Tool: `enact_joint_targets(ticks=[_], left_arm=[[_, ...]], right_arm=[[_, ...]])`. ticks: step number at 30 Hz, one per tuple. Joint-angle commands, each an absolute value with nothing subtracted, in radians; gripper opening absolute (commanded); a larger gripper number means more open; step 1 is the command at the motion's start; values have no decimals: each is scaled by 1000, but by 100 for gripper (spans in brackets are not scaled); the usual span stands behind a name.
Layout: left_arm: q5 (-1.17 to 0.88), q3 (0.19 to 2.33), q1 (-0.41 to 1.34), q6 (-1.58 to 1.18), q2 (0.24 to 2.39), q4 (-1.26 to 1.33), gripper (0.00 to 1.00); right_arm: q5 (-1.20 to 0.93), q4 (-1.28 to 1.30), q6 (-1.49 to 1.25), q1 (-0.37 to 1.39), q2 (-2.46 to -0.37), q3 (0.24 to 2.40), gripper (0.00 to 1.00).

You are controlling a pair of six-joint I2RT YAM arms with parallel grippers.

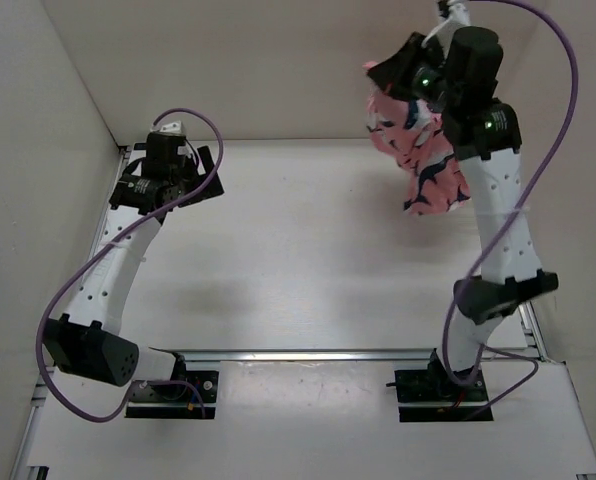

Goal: Fold and stack the shorts
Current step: Move the shorts to the center of the board, then flatten the shorts out

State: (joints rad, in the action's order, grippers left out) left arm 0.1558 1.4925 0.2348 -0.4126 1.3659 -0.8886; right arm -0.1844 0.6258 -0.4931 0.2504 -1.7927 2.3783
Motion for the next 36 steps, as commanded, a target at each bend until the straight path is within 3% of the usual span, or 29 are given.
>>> enact_joint_targets(ticks=[1, 5, 9, 10, 11, 12, 13, 15, 17, 20, 21, 22, 24, 25, 32, 34, 35, 36], left_arm=[[121, 1572, 201, -426, 1333, -929, 100], [101, 1631, 147, -436, 1322, -965, 100], [78, 1652, 103, -436, 1313, -986, 100], [78, 1652, 103, -436, 1313, -986, 100], [66, 1652, 94, -436, 1322, -986, 100], [46, 1652, 94, -425, 1331, -986, 100], [23, 1652, 94, -425, 1344, -986, 100], [-27, 1620, 107, -414, 1382, -986, 100], [-28, 1588, 150, -414, 1431, -986, 100], [-37, 1549, 190, -414, 1494, -976, 100], [-28, 1522, 201, -414, 1541, -976, 100], [-28, 1507, 201, -414, 1564, -965, 100], [-6, 1471, 201, -426, 1617, -965, 100], [-6, 1456, 201, -436, 1658, -965, 100], [-136, 1367, 232, -489, 1828, -847, 100], [-137, 1379, 244, -489, 1880, -836, 96], [-137, 1391, 244, -489, 1891, -836, 89], [-146, 1391, 255, -489, 1901, -827, 80]], right_arm=[[-238, 658, -374, 406, -1688, 2309, 0], [-128, 629, -333, 639, -1488, 1885, 0], [-95, 569, -399, 748, -1353, 1467, 0], [-83, 603, -423, 779, -1344, 1407, 11], [-74, 615, -443, 791, -1329, 1355, 31], [-58, 633, -472, 802, -1319, 1274, 65], [-32, 655, -486, 822, -1296, 1249, 86], [53, 699, -523, 822, -1260, 1221, 98], [98, 730, -544, 801, -1209, 1221, 96], [75, 739, -583, 746, -1183, 1221, 66], [55, 739, -592, 746, -1183, 1212, 64], [26, 720, -601, 764, -1198, 1198, 65], [-3, 690, -611, 810, -1227, 1198, 93], [-3, 681, -623, 871, -1265, 1198, 100], [6, 597, -623, 1005, -1480, 1287, 100], [6, 560, -612, 1005, -1554, 1307, 100], [-3, 560, -603, 1005, -1581, 1333, 98], [-3, 560, -603, 993, -1636, 1354, 80]])
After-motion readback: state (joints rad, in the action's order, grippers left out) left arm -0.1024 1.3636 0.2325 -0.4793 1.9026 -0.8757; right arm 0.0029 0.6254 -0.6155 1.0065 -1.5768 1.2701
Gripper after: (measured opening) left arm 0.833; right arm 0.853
